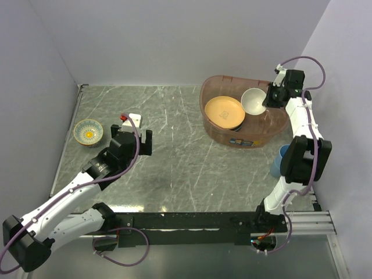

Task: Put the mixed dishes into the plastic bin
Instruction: Place the bowl in the plastic bin.

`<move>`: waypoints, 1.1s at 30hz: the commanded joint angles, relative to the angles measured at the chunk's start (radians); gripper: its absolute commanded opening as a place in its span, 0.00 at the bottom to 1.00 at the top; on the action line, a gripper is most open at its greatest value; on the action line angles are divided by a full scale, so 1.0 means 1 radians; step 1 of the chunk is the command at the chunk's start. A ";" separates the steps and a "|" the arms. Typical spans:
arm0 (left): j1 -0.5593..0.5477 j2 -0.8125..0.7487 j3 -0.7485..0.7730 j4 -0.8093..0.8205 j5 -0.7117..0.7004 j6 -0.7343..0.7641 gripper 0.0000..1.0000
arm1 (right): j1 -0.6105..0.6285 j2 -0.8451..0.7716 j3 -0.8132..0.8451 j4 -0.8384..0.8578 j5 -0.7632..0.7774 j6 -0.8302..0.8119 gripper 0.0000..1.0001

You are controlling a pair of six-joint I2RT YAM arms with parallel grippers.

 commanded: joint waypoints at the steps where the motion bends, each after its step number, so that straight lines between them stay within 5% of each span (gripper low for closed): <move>1: 0.004 0.013 0.013 0.025 -0.037 0.025 0.99 | -0.007 0.058 0.127 0.101 0.075 0.039 0.00; 33: 0.004 0.110 0.016 0.029 -0.060 0.048 0.99 | -0.004 0.406 0.360 0.055 0.230 0.006 0.05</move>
